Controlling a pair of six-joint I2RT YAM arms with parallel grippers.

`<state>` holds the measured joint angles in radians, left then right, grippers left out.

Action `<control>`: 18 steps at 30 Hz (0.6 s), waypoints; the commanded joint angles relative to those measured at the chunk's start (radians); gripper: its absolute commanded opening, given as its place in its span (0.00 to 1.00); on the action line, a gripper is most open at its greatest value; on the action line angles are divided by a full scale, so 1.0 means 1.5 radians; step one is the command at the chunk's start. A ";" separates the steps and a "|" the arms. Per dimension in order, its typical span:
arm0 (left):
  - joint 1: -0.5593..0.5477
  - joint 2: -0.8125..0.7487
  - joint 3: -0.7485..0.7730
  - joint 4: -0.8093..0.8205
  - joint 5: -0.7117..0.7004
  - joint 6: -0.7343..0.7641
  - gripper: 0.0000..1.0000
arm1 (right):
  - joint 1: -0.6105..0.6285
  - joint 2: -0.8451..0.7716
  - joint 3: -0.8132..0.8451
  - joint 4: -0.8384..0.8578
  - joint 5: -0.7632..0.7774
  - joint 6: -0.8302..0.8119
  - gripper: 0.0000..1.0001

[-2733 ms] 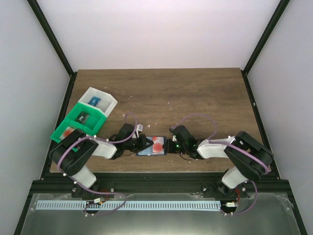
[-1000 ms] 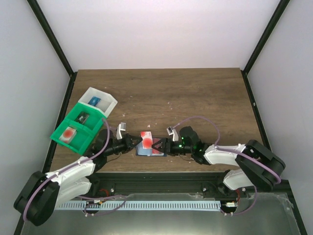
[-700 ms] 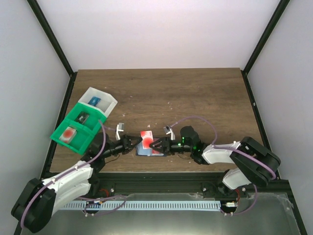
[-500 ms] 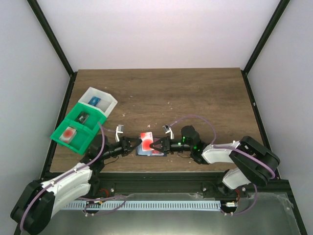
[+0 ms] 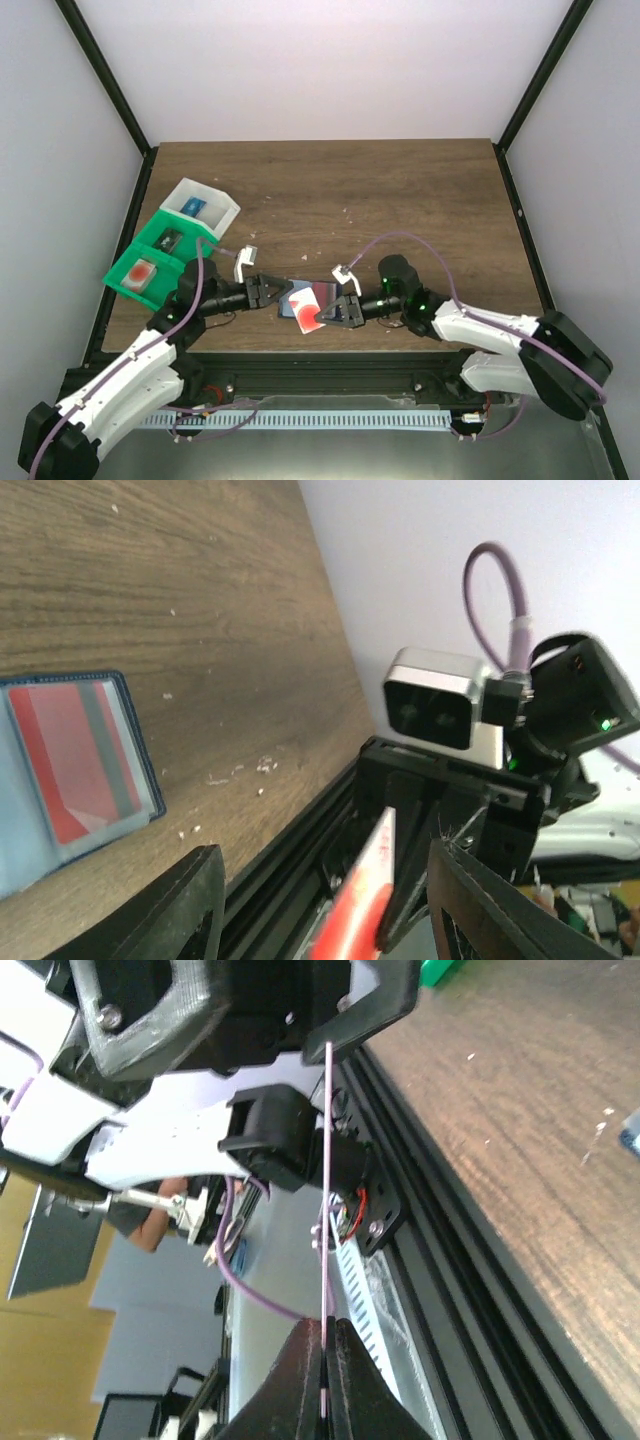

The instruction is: Take the credit cards out of the card holder

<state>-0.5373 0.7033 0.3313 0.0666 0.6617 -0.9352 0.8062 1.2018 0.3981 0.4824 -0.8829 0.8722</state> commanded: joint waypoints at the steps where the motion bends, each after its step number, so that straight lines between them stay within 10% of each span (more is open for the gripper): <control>1: 0.002 0.002 0.043 -0.129 0.073 0.107 0.57 | -0.004 -0.059 0.051 -0.213 -0.075 -0.145 0.01; 18: 0.002 0.014 0.031 -0.055 0.252 0.108 0.39 | -0.004 -0.043 0.085 -0.222 -0.126 -0.161 0.00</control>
<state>-0.5373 0.7155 0.3943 -0.0662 0.9901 -0.7692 0.8059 1.1374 0.4904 0.1265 -1.0325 0.6323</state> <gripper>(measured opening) 0.407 0.017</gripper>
